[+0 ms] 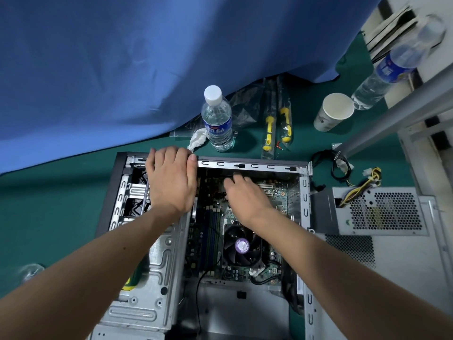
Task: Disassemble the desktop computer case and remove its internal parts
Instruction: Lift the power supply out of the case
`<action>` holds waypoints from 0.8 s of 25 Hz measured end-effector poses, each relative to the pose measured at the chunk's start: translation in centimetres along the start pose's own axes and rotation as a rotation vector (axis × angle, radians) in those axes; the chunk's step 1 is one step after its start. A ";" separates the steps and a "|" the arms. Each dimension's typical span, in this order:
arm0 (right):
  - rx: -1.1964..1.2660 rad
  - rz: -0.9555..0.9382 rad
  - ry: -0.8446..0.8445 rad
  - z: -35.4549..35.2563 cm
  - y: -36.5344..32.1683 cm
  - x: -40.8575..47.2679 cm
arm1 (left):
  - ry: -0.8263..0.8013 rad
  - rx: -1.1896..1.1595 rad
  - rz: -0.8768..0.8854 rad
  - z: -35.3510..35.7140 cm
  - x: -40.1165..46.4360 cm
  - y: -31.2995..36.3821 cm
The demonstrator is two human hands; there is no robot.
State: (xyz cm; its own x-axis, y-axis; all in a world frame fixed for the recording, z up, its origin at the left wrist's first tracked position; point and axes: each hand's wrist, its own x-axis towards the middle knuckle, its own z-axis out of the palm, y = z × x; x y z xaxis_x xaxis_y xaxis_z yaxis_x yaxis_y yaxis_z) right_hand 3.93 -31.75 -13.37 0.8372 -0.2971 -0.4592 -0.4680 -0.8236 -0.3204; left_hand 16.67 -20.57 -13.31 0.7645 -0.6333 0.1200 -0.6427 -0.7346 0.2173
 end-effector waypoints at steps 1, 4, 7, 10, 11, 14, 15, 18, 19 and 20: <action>-0.022 -0.008 -0.029 0.3 -0.2 0.5 | 0.002 -0.003 0.001 0.0 0.0 -0.1; -0.065 -0.038 -0.019 1.6 -0.6 0.9 | 0.006 -0.003 0.004 0.0 0.0 0.0; -0.121 -0.083 0.035 2.6 -0.9 1.0 | 0.001 0.005 0.000 0.0 0.0 0.0; -0.111 -0.077 0.043 2.7 -1.2 1.3 | 0.002 0.001 -0.002 -0.1 0.0 0.1; -0.098 -0.069 0.039 2.6 -1.3 1.5 | 0.003 0.000 -0.003 -0.1 0.0 0.1; -0.092 -0.081 0.045 2.5 -1.8 1.7 | -0.003 0.003 -0.003 -0.1 0.0 0.1; -0.087 -0.080 0.041 2.5 -2.0 1.8 | -0.006 0.005 -0.002 -0.1 0.0 0.1; -0.023 -0.030 0.015 2.5 -2.1 2.2 | -0.010 0.004 -0.001 -0.1 0.0 0.0; 0.005 -0.008 0.007 2.5 -2.0 2.4 | -0.010 0.002 -0.002 -0.1 0.0 0.1; 0.030 0.011 0.001 2.5 -1.9 2.7 | -0.011 0.001 -0.001 -0.1 0.0 0.1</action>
State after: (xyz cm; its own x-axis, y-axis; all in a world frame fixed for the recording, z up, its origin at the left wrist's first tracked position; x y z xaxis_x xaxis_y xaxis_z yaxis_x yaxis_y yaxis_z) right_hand 6.34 -29.80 -16.07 0.8325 -0.3063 -0.4617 -0.4850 -0.8056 -0.3402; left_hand 16.64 -20.64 -13.21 0.7644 -0.6354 0.1090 -0.6421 -0.7354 0.2164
